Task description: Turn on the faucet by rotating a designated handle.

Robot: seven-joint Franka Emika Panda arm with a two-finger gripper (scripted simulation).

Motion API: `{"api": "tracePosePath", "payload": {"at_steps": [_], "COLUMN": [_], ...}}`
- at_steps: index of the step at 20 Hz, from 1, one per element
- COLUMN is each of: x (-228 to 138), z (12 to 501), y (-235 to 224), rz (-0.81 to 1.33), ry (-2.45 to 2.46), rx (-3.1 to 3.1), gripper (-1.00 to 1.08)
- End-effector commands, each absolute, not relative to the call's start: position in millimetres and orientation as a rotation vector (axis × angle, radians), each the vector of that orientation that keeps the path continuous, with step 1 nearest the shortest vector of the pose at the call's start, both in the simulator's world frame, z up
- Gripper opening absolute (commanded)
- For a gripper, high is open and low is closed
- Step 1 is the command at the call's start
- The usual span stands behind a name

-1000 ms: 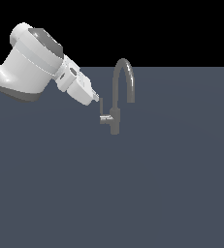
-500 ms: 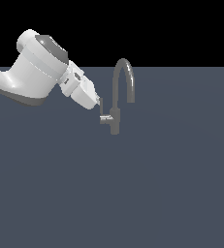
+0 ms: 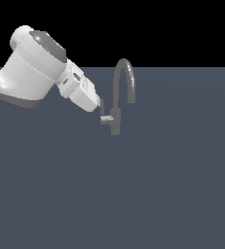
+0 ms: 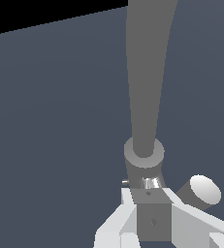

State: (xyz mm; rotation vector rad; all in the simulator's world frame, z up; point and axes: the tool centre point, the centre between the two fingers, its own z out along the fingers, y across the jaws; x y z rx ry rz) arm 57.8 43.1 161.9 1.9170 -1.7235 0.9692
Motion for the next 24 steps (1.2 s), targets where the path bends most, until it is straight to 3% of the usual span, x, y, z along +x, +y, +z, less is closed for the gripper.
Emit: {"api": "tracePosePath", "payload": {"at_steps": [1,22,24], "x": [50,-4,4], "z": [168,148,155], "y": [39,26,39], "rz": [0.97,0.97,0.993], "ry": [-1.731,-1.731,-1.722], "rx": [1.912,1.912,1.937], "gripper": [-1.0,-1.0,-1.0]}}
